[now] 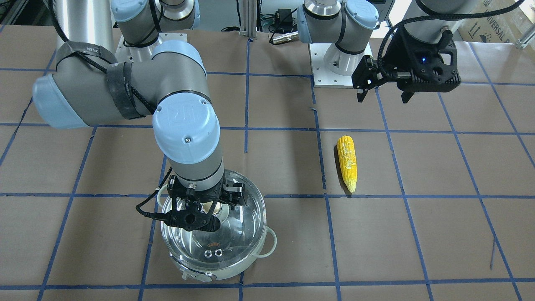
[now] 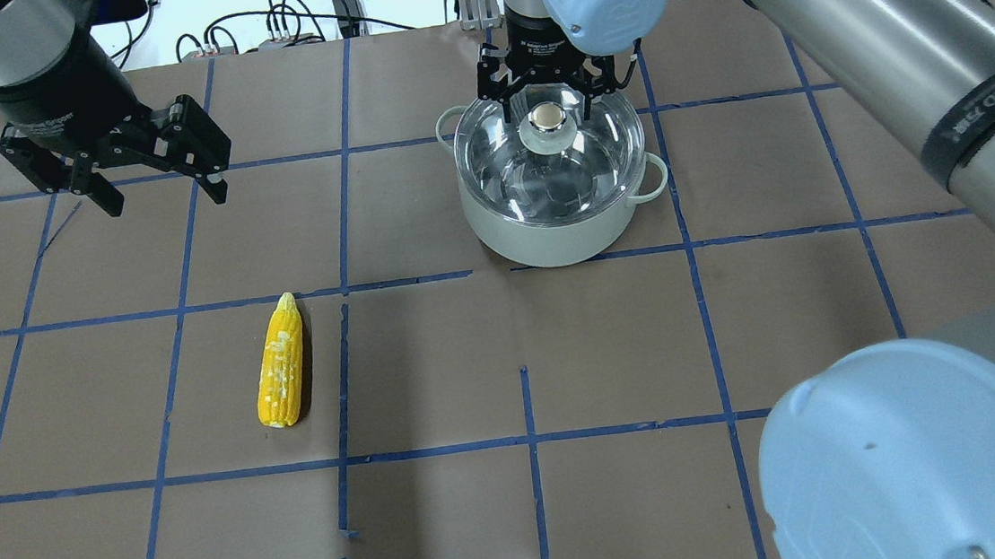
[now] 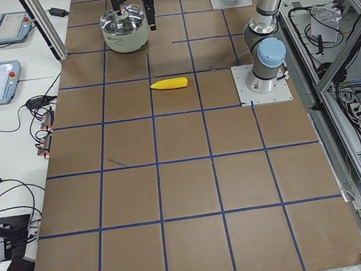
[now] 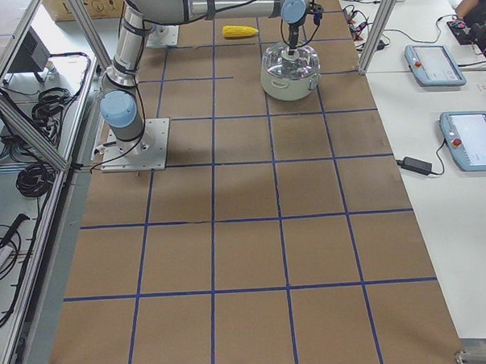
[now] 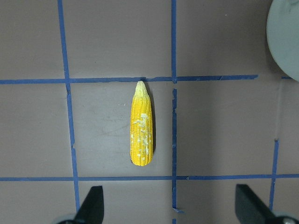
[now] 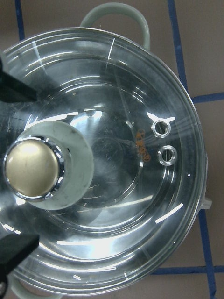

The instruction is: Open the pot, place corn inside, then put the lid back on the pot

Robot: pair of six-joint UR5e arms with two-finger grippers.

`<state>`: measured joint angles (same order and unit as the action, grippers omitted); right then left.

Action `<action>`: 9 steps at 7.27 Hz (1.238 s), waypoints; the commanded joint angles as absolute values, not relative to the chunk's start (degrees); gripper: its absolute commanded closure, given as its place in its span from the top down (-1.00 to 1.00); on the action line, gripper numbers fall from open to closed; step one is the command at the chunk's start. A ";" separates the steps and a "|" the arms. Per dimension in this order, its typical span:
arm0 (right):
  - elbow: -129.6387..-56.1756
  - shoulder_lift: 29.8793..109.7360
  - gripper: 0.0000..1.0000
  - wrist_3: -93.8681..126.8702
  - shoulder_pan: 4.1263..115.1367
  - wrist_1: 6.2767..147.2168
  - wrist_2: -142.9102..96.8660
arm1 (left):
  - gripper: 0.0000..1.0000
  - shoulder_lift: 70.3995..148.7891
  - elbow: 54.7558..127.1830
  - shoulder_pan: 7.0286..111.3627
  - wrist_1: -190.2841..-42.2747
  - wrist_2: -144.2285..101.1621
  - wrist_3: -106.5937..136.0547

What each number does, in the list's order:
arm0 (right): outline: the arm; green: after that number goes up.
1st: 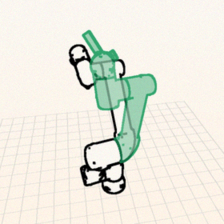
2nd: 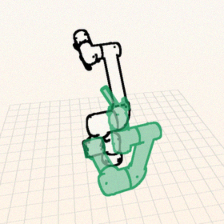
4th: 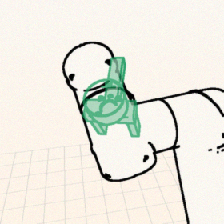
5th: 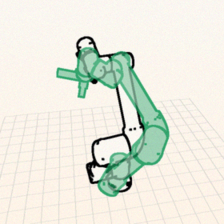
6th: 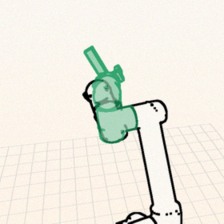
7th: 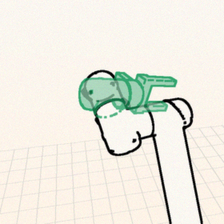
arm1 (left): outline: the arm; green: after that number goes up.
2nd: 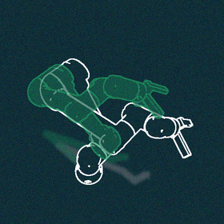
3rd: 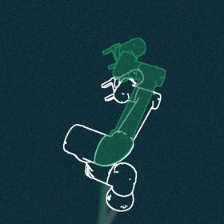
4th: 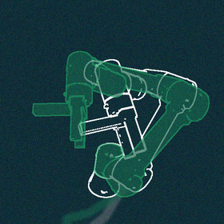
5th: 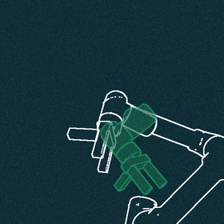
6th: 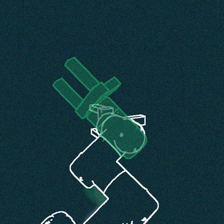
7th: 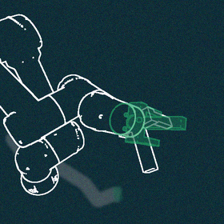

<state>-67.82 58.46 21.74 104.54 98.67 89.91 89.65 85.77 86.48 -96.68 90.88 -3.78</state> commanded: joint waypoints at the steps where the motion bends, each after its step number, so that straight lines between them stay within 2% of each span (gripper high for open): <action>1: -68.03 58.18 0.97 21.62 104.41 99.92 89.91 | 1.00 89.65 85.78 86.40 -96.68 90.88 -3.78; 7: -68.12 57.66 0.79 21.62 104.50 100.02 90.00 | 1.00 89.74 85.78 86.40 -96.68 90.88 -3.78; 9: -67.94 57.22 0.59 21.62 104.50 100.02 90.00 | 1.00 89.74 85.78 86.40 -96.68 90.97 -3.78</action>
<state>-68.04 57.41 21.66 104.50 100.01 90.00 89.73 85.78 86.45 -96.68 90.94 -3.78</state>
